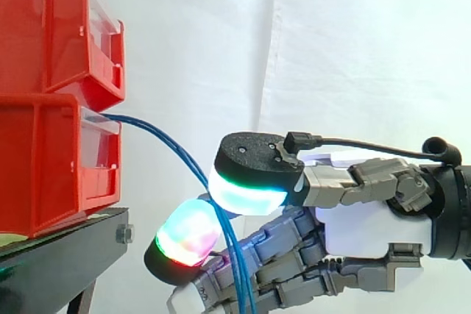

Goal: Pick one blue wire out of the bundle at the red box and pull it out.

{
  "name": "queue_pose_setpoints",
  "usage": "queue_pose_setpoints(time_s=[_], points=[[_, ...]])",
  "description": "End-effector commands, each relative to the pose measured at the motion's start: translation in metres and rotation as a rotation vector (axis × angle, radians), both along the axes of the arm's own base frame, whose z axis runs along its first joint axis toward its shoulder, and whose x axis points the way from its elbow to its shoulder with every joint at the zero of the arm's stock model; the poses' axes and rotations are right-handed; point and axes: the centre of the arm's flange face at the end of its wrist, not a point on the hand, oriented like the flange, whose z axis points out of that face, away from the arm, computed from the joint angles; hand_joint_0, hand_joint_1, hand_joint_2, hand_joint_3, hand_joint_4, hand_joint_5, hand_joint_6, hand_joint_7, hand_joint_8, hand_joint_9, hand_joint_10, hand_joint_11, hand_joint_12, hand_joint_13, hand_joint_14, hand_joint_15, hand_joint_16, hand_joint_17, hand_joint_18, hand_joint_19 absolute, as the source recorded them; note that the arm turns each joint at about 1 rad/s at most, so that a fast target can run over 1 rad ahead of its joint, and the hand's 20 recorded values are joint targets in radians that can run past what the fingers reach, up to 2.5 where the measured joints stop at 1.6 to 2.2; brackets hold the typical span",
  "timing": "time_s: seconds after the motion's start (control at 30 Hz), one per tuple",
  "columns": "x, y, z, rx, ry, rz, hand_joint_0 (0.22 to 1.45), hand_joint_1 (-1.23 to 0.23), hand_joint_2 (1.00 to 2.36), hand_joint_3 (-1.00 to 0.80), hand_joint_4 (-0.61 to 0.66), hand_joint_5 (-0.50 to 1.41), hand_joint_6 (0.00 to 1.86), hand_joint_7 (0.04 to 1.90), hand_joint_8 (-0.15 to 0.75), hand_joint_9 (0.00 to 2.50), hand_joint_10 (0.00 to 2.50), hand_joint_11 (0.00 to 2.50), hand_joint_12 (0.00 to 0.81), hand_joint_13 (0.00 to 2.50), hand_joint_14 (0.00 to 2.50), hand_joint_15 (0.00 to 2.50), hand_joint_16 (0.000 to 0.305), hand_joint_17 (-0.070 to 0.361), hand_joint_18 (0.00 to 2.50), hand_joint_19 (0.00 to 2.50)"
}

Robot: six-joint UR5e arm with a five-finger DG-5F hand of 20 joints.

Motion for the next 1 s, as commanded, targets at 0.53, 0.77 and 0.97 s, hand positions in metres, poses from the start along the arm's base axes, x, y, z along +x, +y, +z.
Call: queue_pose_setpoints(time_s=[0.53, 0.77, 0.97], points=[[0.004, -0.005, 0.011, 0.011, -0.020, -0.003, 0.61, -0.64, 1.01, -0.28, 0.28, -0.10, 0.57, 1.16, 0.269, 0.72, 0.01, 0.33, 0.363, 0.34, 0.01, 0.19, 0.059, 0.134, 0.21, 0.39], [0.005, -0.006, 0.011, 0.011, -0.021, -0.005, 0.61, -0.64, 1.02, -0.26, 0.27, -0.12, 0.64, 1.02, 0.269, 0.72, 0.02, 0.35, 0.362, 0.35, 0.01, 0.20, 0.059, 0.134, 0.22, 0.39], [0.005, -0.005, 0.010, 0.011, -0.021, -0.002, 0.62, -0.68, 1.02, -0.22, 0.26, -0.15, 0.76, 0.83, 0.269, 0.72, 0.02, 0.39, 0.362, 0.36, 0.01, 0.20, 0.060, 0.134, 0.23, 0.39]])
